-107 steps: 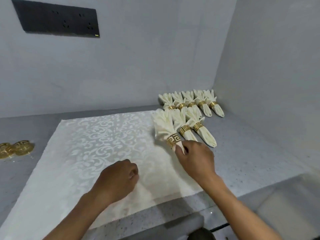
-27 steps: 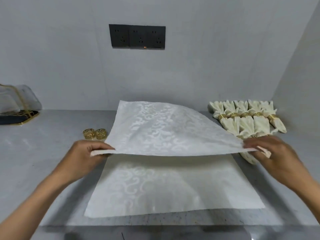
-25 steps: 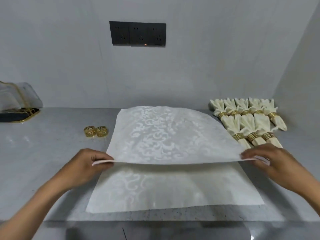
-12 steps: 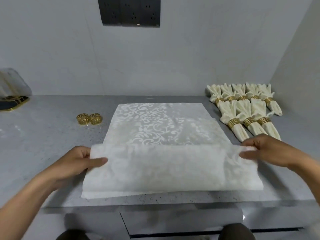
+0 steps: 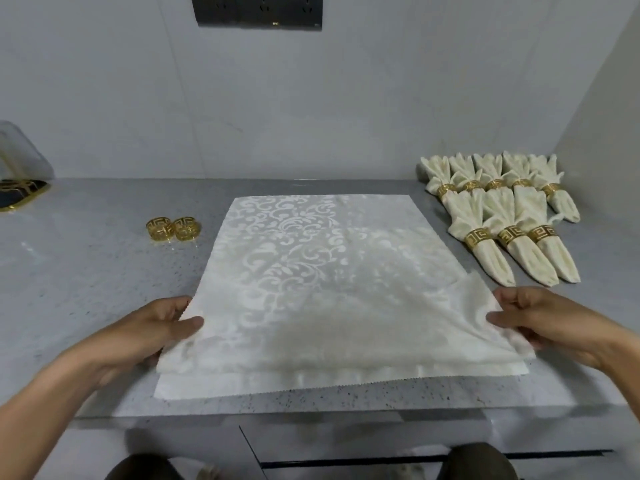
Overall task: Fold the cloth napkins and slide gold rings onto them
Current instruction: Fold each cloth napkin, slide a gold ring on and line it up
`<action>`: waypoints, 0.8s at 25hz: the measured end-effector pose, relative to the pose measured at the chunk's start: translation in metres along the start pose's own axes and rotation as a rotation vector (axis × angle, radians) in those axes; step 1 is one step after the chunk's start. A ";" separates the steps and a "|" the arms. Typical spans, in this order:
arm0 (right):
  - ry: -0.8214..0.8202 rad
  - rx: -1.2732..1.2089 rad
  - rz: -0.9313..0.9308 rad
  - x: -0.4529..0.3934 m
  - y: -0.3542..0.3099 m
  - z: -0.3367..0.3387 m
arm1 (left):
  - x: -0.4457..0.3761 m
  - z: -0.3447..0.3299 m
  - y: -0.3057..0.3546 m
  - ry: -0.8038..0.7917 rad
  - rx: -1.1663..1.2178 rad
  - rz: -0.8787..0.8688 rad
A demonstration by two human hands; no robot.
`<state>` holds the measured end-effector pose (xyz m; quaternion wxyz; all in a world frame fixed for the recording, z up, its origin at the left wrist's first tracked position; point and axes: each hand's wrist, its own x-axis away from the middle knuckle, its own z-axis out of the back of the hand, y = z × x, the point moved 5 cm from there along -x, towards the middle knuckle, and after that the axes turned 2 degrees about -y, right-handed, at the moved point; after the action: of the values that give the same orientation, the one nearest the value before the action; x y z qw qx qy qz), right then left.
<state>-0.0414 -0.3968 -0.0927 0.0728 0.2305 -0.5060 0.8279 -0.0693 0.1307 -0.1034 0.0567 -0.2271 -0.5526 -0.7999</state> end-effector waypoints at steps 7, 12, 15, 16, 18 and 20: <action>0.081 0.029 0.033 0.003 -0.012 -0.006 | 0.012 0.004 -0.004 0.286 0.043 -0.038; 0.391 -0.091 0.245 -0.031 -0.039 -0.009 | 0.000 0.014 0.004 0.618 0.022 -0.097; 0.500 -0.009 0.183 -0.063 -0.035 -0.011 | -0.014 0.023 0.000 0.737 -0.086 -0.055; 0.522 0.013 0.157 -0.072 -0.033 -0.012 | -0.016 0.023 0.001 0.768 -0.151 -0.045; 0.572 0.052 0.131 -0.084 -0.030 -0.014 | -0.017 0.022 0.006 0.823 -0.257 -0.053; 0.629 0.141 0.141 -0.087 -0.034 -0.016 | -0.017 0.020 0.009 0.858 -0.322 -0.084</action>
<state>0.0422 -0.3566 -0.1115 0.1522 -0.0677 -0.4150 0.8944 -0.0454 0.1424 -0.0972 0.2116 0.1412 -0.3566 -0.8990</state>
